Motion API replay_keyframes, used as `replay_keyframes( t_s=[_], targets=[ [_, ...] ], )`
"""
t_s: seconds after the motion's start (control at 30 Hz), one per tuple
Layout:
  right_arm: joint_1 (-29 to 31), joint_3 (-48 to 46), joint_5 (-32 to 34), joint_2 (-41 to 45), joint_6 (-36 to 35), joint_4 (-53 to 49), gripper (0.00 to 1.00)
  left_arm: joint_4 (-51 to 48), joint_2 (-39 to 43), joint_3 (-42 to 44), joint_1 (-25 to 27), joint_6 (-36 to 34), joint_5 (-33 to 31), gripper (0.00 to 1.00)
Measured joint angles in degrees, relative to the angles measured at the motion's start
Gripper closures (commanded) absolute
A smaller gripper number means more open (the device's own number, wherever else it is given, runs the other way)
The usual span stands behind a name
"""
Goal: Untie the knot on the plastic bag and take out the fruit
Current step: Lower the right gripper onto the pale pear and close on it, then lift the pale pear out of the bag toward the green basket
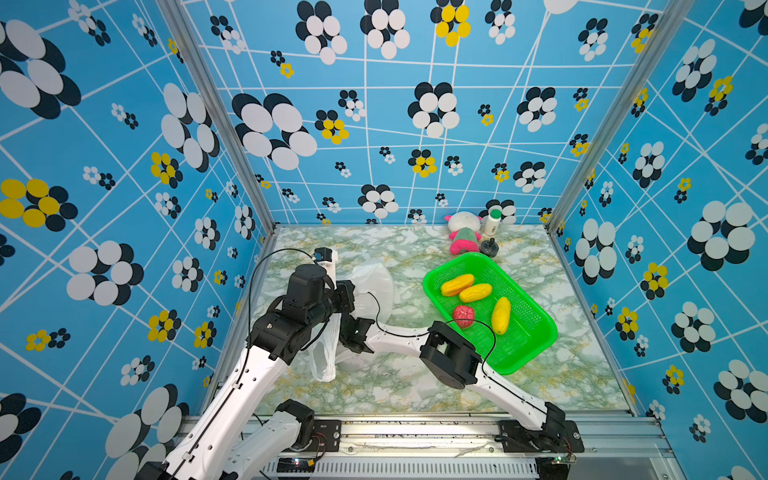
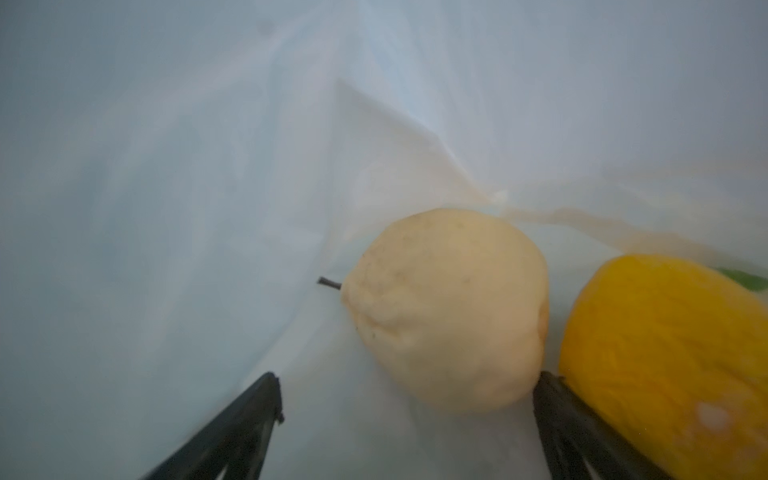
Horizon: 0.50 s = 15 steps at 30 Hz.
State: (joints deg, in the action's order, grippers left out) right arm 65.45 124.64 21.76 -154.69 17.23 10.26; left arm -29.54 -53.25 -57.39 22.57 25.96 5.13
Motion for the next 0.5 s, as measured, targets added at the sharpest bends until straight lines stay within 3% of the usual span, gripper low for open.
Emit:
replay_keyframes(
  t_s=[0.43,0.5],
  targets=[
    [-1.05,16.35,-3.10,-8.37,-2.25,-6.12,0.01,0.42,-0.35,0.00,0.00,0.22,0.52,1.00],
    [-1.05,19.74,-3.41,-10.27,-2.49,-6.60,0.04,0.42,-0.33,-0.02,0.00,0.28,0.81,1.00]
  ],
)
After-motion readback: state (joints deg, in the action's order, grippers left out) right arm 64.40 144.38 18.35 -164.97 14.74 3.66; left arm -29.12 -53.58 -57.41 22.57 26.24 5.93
